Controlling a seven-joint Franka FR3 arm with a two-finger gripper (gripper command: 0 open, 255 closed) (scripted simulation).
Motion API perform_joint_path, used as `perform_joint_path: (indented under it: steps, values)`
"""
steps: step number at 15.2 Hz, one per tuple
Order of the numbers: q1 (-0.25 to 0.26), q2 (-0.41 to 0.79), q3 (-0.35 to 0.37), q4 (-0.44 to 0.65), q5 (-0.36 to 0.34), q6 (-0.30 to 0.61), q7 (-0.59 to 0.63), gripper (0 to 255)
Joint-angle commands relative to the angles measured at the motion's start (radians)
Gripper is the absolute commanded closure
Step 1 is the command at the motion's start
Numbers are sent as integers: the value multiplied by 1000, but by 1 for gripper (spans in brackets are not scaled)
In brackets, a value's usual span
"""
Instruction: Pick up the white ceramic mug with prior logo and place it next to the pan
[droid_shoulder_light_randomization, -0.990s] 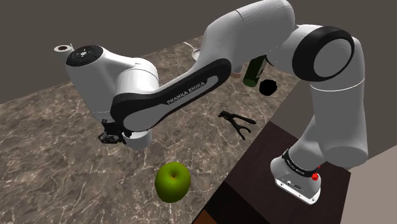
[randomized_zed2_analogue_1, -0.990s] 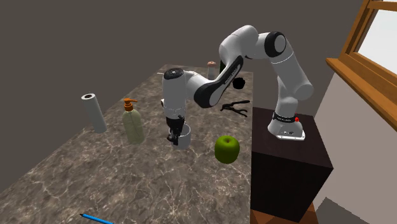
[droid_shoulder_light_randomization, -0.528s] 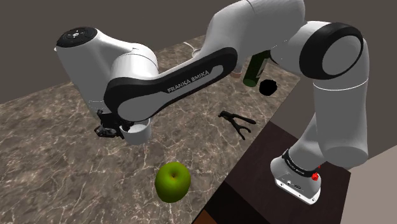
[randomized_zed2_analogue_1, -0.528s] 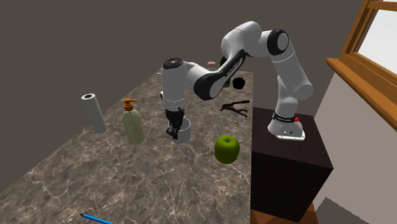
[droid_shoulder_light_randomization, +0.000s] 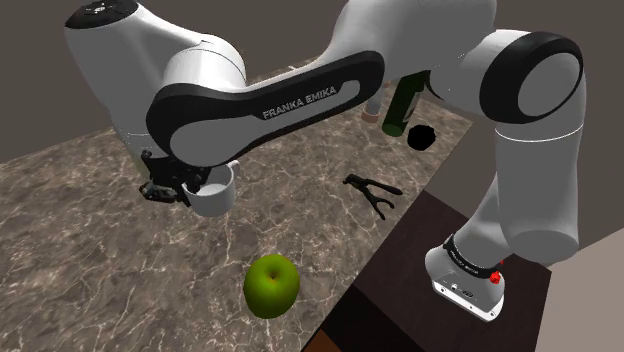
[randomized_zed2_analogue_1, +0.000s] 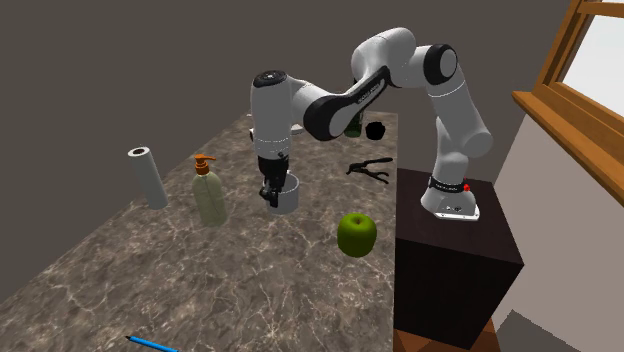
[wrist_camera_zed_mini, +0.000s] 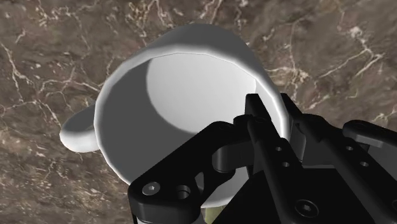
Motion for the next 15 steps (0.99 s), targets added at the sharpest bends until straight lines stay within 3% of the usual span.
perform_joint_path:
  steps: [1, 12, 15]
  values:
    - [3, -4, 2, 20, 4, -23, -3, 255]
    - [26, -10, 8, 156, 14, -159, -28, 255]
    - [-52, -69, 8, 68, 41, -119, -84, 255]
